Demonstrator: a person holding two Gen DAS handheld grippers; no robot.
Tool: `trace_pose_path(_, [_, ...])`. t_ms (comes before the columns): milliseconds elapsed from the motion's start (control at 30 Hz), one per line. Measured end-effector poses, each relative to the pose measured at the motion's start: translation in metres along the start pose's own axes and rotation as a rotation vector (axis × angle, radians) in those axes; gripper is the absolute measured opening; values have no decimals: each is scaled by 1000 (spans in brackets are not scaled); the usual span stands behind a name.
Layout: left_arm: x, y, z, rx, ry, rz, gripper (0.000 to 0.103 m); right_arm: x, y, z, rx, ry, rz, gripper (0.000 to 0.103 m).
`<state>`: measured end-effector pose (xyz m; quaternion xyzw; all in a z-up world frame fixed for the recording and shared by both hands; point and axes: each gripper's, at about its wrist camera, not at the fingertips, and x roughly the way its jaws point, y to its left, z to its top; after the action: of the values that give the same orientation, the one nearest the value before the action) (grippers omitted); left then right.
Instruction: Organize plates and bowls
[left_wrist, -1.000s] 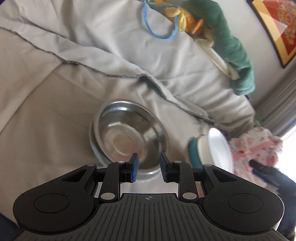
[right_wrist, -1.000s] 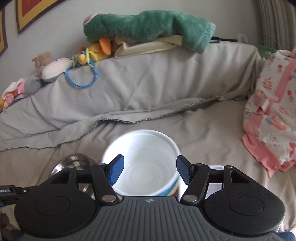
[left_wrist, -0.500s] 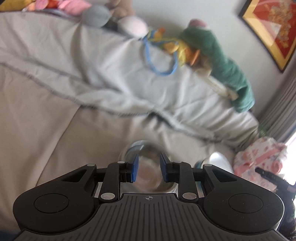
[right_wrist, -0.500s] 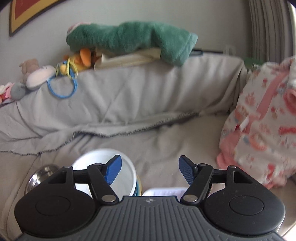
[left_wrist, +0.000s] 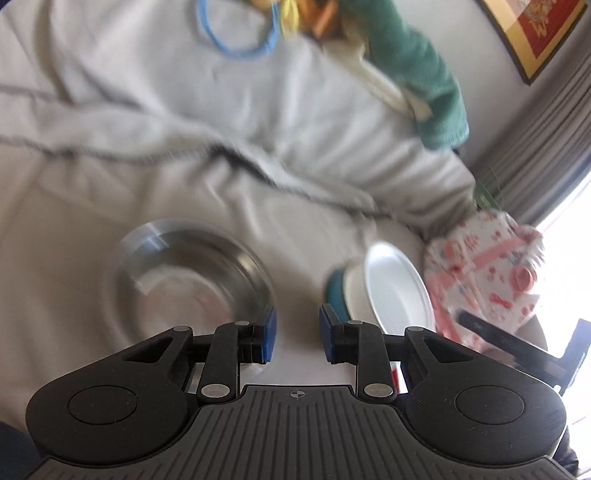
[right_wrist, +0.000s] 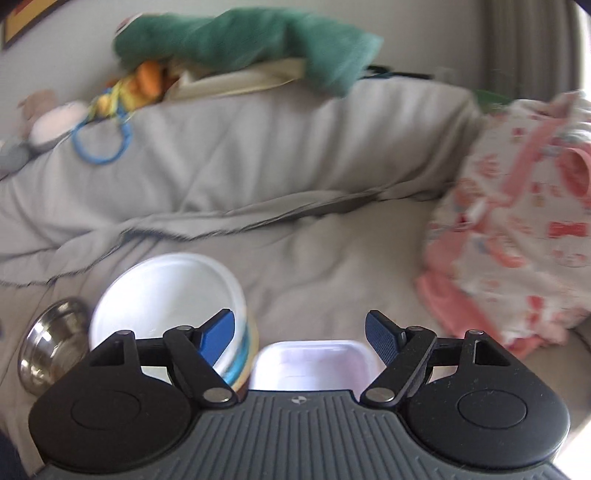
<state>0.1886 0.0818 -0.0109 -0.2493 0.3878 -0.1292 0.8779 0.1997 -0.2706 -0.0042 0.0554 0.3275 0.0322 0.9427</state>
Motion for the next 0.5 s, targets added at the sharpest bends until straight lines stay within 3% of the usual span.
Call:
trace_pose_path(100, [31, -25, -9, 39, 59, -25, 28, 4, 13, -1, 14, 3, 49, 79])
trace_pose_path(233, [61, -57, -16, 89, 26, 37, 28, 4, 29, -1, 7, -18, 72, 79])
trace_pose_path(400, [81, -69, -15, 76, 13, 148, 28, 21, 33, 1, -71, 28, -15, 79])
trace_pose_path(500, [84, -74, -13, 110, 11, 183, 28, 26, 25, -1, -88, 10, -73, 87])
